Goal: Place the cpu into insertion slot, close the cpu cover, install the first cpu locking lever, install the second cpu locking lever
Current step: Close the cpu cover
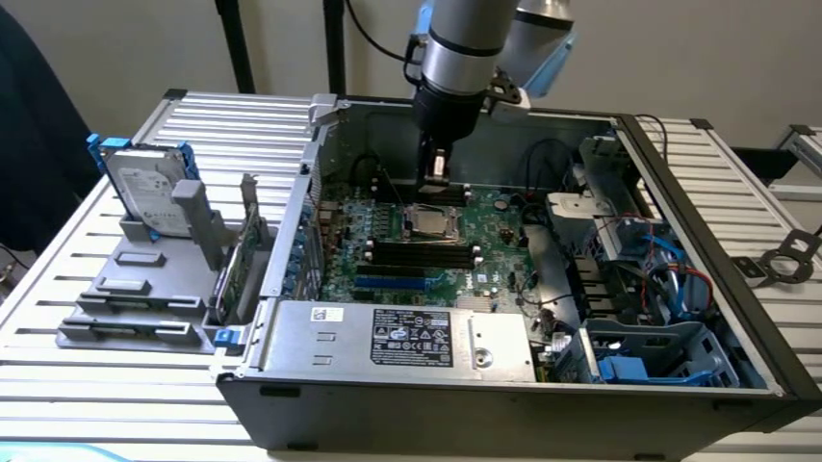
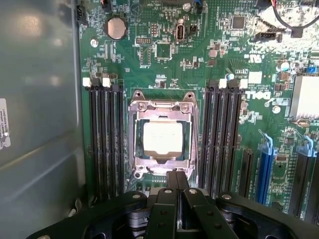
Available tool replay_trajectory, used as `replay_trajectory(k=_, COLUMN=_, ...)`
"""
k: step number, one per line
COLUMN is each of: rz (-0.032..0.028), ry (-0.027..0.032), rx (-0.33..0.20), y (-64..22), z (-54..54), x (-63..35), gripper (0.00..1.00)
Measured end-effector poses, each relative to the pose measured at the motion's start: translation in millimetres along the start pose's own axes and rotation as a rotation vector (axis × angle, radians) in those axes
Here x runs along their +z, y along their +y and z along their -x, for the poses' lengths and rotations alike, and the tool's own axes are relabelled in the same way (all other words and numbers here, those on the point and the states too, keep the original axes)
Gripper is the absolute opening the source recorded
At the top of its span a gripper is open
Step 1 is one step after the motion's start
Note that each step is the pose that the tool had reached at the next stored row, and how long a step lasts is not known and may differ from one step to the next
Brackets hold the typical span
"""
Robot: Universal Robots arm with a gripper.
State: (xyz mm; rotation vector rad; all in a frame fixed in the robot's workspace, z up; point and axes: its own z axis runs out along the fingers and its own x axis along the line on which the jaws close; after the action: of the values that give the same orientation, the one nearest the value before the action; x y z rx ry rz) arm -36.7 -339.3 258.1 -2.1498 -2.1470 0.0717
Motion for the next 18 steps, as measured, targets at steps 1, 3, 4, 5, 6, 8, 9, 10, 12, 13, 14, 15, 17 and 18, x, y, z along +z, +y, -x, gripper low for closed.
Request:
replay_trajectory(k=1, rz=0.0, ry=0.0024, rx=0.0, y=-0.3, z=0.0, x=0.8, gripper=0.11)
replay_trajectory(k=3, rz=0.0, ry=0.0068, rx=-0.001, y=-0.6, z=0.1, x=2.8, gripper=0.11)
replay_trajectory(k=4, rz=0.0, ry=0.0089, rx=-0.001, y=-1.0, z=0.1, x=3.8, gripper=0.11)
replay_trajectory(k=5, rz=0.0001, ry=0.0105, rx=-0.001, y=-1.4, z=0.2, x=4.8, gripper=0.11)
replay_trajectory(k=6, rz=-0.0001, ry=0.0111, rx=-0.001, y=-1.7, z=0.2, x=5.7, gripper=0.11)
replay_trajectory(k=8, rz=-0.0019, ry=0.0119, rx=-0.001, y=-2.3, z=0.3, x=7.5, gripper=0.11)
replay_trajectory(k=9, rz=-0.0033, ry=0.0122, rx=-0.001, y=-2.4, z=0.3, x=8.4, gripper=0.11)
replay_trajectory(k=10, rz=-0.0049, ry=0.0124, rx=-0.001, y=-2.5, z=0.4, x=9.1, gripper=0.11)
replay_trajectory(k=12, rz=-0.0085, ry=0.0129, rx=-0.001, y=-2.5, z=0.4, x=10.4, gripper=0.11)
replay_trajectory(k=13, rz=-0.0116, ry=0.013, rx=-0.001, y=-2.4, z=0.4, x=11.0, gripper=0.11)
replay_trajectory(k=14, rz=-0.0145, ry=0.0131, rx=-0.001, y=-2.3, z=0.5, x=11.7, gripper=0.11)
replay_trajectory(k=15, rz=-0.0177, ry=0.0131, rx=-0.001, y=-2.3, z=0.5, x=12.3, gripper=0.11)
replay_trajectory(k=17, rz=-0.0185, ry=0.013, rx=0.0, y=-2.3, z=0.5, x=12.9, gripper=0.11)
replay_trajectory(k=18, rz=-0.0186, ry=0.0129, rx=0.0, y=-2.2, z=0.5, x=12.9, gripper=0.11)
